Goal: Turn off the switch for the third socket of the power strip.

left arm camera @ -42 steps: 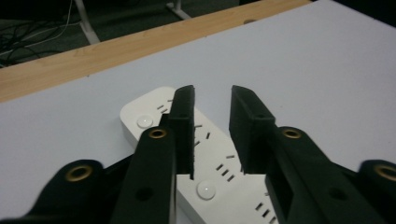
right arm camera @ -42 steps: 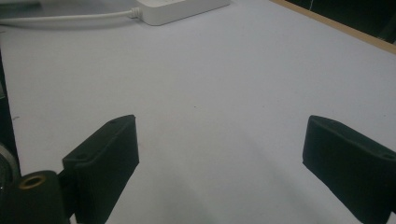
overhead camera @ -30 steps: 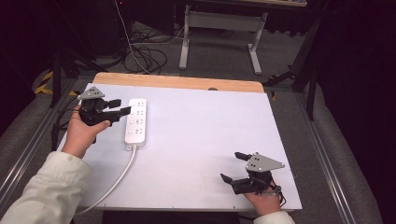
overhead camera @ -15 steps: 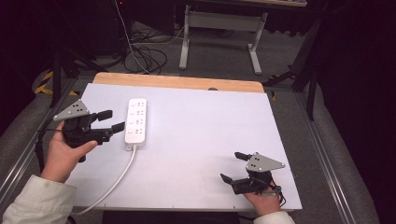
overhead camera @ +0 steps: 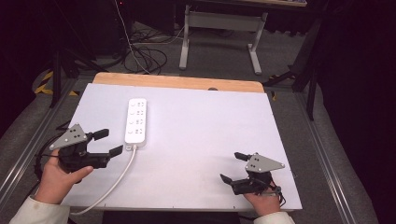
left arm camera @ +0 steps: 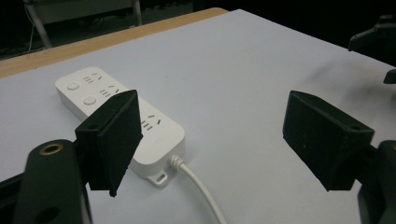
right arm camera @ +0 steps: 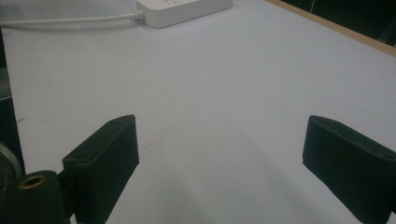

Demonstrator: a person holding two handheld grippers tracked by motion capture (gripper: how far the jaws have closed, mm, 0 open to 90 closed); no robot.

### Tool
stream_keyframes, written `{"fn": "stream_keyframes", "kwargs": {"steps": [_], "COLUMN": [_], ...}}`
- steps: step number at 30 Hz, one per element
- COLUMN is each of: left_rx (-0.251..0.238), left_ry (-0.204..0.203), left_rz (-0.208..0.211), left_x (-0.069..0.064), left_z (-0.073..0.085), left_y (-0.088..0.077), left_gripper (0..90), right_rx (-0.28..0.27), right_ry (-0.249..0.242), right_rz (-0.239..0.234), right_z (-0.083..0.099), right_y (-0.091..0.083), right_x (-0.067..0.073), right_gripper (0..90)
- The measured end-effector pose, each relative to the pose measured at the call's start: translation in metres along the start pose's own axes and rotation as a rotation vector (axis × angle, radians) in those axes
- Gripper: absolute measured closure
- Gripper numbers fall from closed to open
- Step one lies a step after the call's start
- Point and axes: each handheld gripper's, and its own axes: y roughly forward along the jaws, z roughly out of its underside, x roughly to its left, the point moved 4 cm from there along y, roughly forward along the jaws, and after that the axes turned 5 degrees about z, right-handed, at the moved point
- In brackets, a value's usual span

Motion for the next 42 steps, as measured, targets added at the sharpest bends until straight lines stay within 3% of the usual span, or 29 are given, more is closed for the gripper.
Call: {"fn": "stream_keyframes", "kwargs": {"steps": [9, 18, 30, 33, 36, 42], "left_rx": [0.032, 0.062, 0.088, 0.082, 0.073, 0.085], "left_ry": [0.016, -0.016, 0.028, 0.022, -0.009, -0.038], "left_rz": [0.018, 0.033, 0.012, 0.009, 0.012, -0.001], "left_x": [-0.008, -0.010, -0.012, -0.010, -0.008, -0.006], "left_z": [0.020, 0.046, 0.073, 0.083, 0.090, 0.090], "left_y": [-0.002, 0.002, 0.006, 0.006, 0.006, 0.007], "left_gripper": [16.8, 15.2, 14.4, 14.5, 14.4, 14.5], "right_rx": [-0.003, 0.003, 0.005, 0.004, 0.003, 0.006], "right_ry": [-0.005, -0.003, 0.001, -0.001, 0.000, -0.004], "right_rz": [0.001, 0.000, 0.001, 0.001, 0.002, 0.003], "right_z": [0.000, 0.000, 0.001, 0.001, 0.001, 0.001], "right_y": [-0.001, 0.000, -0.001, -0.001, -0.001, -0.001], "right_x": [0.000, 0.001, 0.000, 0.000, 0.000, 0.000], "right_gripper": [11.0, 11.0, 11.0, 11.0, 11.0, 11.0]}}
